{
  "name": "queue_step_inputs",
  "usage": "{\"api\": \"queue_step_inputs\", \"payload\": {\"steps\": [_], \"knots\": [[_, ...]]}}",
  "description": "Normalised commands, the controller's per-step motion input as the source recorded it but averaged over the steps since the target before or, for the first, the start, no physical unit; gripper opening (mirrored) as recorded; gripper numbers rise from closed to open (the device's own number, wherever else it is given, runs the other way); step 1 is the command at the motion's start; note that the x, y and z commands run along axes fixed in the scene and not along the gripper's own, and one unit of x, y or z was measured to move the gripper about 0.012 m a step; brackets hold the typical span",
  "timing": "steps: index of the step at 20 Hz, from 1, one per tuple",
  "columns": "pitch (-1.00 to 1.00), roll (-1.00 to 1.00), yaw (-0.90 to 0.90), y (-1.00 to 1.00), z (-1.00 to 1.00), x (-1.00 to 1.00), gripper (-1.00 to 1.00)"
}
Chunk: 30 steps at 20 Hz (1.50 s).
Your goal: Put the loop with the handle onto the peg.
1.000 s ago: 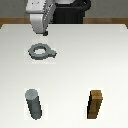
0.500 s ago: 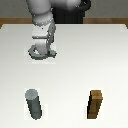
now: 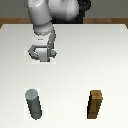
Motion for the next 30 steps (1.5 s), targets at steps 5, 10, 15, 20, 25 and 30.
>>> {"api": "queue_step_inputs", "payload": {"steps": [5, 10, 15, 20, 25, 30], "knots": [[0.00, 0.00, 0.00, 0.00, -0.20, 0.00, -1.00], [0.00, 0.00, 0.00, 0.00, 0.00, 0.00, -1.00], [0.00, 0.00, 0.00, 0.00, 0.00, 0.00, -1.00], [0.00, 0.00, 0.00, 0.00, 0.60, 0.00, -1.00], [0.00, 0.00, 0.00, 0.00, 1.00, 0.00, -1.00], [0.00, 0.00, 0.00, 0.00, 0.60, 0.00, -1.00]]}}
